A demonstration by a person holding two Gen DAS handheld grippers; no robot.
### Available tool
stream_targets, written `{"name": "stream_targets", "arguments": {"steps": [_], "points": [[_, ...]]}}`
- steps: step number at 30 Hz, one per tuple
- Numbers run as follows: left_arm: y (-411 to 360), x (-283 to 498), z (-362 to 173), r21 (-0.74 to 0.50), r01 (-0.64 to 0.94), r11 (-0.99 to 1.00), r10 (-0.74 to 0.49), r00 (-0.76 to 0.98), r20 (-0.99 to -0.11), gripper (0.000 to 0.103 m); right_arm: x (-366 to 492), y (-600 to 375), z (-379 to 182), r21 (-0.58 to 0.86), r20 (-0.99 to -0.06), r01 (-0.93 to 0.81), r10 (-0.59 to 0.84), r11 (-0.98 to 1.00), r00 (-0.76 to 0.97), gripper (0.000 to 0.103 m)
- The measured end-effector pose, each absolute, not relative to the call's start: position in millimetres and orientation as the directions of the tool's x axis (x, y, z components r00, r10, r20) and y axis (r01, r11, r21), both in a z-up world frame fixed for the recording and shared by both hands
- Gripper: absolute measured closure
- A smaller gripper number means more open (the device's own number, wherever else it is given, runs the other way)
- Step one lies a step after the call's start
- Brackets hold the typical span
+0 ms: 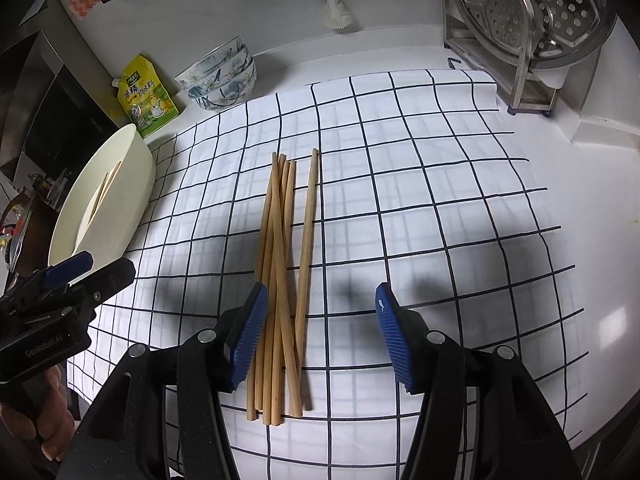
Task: Organize utensils
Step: 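Withdraw both open tools from the basin toward the remaining chopsticks, then close the left tool on a chopstick while the right tool grasps another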
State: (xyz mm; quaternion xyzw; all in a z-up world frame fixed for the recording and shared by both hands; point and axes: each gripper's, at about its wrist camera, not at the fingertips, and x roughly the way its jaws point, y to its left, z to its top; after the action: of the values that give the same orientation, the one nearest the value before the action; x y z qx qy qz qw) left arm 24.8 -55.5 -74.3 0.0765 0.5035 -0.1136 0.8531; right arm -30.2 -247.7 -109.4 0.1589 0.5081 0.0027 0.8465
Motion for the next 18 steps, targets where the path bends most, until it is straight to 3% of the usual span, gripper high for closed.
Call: {"name": "stream_targets", "arguments": {"steps": [18], "points": [[-64.7,22.8,-89.3,0.033,0.278,0.960,-0.097,0.442,-0.892,0.018,-34.8,-257.5,-126.7,0.277,-0.867,0.162,0.174,0.947,0.466,0.049]]}}
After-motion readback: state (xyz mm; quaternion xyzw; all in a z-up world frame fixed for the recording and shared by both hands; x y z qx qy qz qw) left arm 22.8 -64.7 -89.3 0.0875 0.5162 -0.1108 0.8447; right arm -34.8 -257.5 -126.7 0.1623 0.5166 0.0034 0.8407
